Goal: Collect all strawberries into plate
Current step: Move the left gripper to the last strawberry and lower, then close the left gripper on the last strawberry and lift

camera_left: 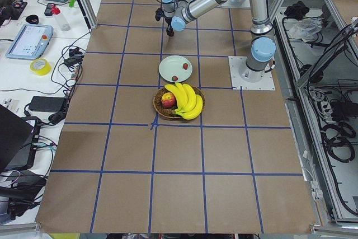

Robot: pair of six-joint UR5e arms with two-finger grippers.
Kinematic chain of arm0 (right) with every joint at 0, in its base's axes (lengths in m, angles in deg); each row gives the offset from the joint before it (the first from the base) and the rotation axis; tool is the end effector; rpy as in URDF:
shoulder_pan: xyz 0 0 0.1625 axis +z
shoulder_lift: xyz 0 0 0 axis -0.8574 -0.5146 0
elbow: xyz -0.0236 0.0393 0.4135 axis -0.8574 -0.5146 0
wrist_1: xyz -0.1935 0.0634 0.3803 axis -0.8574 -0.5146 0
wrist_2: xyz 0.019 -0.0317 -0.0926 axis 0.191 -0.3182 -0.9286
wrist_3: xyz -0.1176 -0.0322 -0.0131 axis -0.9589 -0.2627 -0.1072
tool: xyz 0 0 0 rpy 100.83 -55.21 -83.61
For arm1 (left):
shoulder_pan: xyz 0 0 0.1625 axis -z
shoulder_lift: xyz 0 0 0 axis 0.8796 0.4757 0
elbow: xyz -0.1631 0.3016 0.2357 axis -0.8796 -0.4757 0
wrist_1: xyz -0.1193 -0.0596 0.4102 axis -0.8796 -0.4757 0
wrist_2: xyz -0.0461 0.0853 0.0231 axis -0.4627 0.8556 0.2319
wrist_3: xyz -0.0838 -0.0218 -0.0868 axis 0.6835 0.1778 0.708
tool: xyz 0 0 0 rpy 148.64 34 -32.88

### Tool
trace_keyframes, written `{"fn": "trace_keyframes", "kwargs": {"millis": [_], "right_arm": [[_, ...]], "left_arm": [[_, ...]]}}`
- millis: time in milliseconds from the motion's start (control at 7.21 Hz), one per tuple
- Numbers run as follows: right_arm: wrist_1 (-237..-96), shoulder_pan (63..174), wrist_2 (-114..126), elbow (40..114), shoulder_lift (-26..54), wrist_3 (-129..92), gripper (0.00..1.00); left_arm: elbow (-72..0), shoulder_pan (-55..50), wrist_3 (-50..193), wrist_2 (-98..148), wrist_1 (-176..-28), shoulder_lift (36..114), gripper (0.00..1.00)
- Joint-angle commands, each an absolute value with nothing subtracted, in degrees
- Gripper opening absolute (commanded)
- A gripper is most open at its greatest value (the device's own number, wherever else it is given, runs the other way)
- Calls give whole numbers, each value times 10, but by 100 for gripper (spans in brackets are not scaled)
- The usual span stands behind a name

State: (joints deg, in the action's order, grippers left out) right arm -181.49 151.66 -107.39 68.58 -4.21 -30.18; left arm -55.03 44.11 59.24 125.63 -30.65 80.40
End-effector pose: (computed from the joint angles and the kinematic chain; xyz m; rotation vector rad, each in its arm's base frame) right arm 0.1565 -0.5288 0.4912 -0.0539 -3.1331 0.1467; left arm -0.3044 -0.5033 0.1313 -0.3424 -2.9293 -0.0322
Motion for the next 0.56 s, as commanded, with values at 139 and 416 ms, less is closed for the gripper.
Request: {"fn": "trace_keyframes", "kwargs": {"millis": [139, 416], "right_arm": [[-1815, 1517, -1073, 686, -41, -302, 100], [-1815, 1517, -1073, 686, -42, -302, 100]], "left_arm": [[-527, 441, 600, 1257, -311, 798, 0], [-480, 419, 594, 1269, -399, 782, 0]]}}
